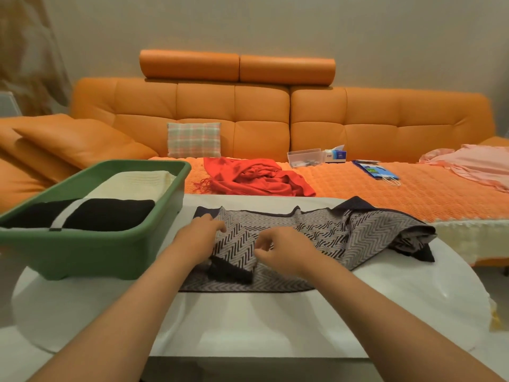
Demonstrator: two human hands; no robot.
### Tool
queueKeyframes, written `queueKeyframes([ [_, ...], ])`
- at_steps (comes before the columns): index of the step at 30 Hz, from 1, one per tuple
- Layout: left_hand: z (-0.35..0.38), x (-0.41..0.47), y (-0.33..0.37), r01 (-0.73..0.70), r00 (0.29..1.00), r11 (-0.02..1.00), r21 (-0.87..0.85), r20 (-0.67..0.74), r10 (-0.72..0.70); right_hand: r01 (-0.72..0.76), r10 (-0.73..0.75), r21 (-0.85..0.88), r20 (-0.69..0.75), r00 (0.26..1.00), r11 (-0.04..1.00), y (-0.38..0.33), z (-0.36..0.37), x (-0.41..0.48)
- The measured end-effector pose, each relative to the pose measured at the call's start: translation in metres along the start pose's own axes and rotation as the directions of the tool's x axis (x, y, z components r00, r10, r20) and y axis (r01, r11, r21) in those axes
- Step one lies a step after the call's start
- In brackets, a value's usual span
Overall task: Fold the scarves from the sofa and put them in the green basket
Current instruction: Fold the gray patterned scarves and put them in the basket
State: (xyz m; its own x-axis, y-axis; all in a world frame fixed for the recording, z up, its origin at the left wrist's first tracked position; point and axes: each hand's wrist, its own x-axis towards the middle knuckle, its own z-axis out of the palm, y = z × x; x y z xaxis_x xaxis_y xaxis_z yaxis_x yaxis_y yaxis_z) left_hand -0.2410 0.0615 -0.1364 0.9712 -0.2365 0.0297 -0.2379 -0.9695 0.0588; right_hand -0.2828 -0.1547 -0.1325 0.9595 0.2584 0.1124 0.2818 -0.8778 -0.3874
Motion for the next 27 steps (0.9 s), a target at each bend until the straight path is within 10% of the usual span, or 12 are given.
queueKeyframes([
  [14,0.008,0.023,-0.015,0.099,0.991,0.985,0.140,-0.103,-0.085,-0.089,0.089,0.012,-0.005,0.996,0.996,-0.023,0.042,0.034],
  [19,-0.017,0.031,0.006,-0.053,0.941,0.981,-0.188,-0.337,-0.013,-0.088,0.134,0.355,-0.109,0.985,0.931,-0.035,0.037,0.042],
  [27,-0.015,0.047,0.033,-0.324,0.913,0.693,-0.644,-0.404,0.052,-0.312,0.546,0.624,-0.223,0.807,0.716,0.006,0.007,0.083],
])
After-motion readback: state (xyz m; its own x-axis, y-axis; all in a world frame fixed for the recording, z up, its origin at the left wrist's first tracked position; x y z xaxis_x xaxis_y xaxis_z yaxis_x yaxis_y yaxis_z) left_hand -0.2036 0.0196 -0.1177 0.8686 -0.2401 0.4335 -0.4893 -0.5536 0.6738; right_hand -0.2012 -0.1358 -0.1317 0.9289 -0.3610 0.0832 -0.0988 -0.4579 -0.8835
